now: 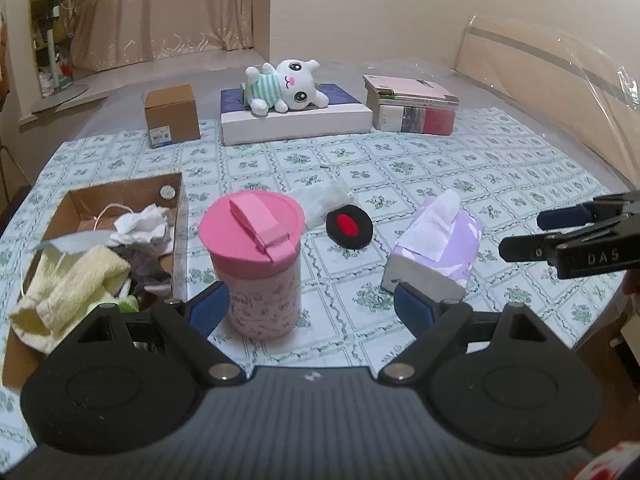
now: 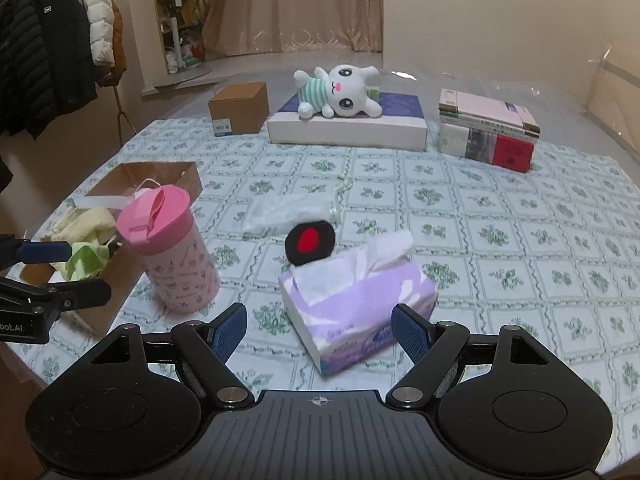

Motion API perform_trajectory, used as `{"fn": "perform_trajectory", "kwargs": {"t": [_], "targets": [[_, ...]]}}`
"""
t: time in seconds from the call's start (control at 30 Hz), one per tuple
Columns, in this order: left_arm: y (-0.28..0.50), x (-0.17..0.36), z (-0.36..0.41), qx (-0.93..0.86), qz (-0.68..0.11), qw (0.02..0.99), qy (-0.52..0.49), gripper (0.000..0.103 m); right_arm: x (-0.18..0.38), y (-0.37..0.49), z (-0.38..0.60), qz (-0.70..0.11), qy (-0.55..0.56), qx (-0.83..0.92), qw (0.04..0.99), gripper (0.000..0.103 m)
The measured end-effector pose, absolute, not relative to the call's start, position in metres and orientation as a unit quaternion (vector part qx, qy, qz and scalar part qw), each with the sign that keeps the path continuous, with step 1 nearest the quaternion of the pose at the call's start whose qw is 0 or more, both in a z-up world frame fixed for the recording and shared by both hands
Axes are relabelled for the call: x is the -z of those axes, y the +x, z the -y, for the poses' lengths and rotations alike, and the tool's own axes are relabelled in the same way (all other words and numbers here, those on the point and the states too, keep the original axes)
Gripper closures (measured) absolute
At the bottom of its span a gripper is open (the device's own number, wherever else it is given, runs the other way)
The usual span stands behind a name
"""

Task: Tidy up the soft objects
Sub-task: 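Move both open tools toward the black-red pad and white mesh bag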

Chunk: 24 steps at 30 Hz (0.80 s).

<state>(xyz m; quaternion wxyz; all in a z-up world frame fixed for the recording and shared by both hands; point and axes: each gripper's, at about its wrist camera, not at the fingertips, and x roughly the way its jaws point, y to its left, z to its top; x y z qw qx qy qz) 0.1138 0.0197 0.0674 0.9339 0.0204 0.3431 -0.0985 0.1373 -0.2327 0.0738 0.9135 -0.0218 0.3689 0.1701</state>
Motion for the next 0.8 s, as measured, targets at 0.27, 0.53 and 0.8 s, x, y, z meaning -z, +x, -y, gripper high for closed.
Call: {"fn": "perform_trajectory", "kwargs": {"t": [0.27, 0.53, 0.8], "targets": [[0.136, -0.088, -0.026, 0.133, -0.331, 0.932, 0.060, 0.015, -0.081, 0.163, 0.231, -0.351, -0.044, -0.185, 0.917, 0.024], [0.176, -0.122, -0.041, 0.174, -0.318, 0.927, 0.100, 0.015, -0.082, 0.204, 0.231, -0.340, -0.078, -0.216, 0.912, 0.024], [0.248, -0.132, -0.045, 0.218, -0.340, 0.902, 0.151, 0.015, -0.061, 0.260, 0.225, -0.379, -0.100, -0.261, 0.882, 0.024]]}}
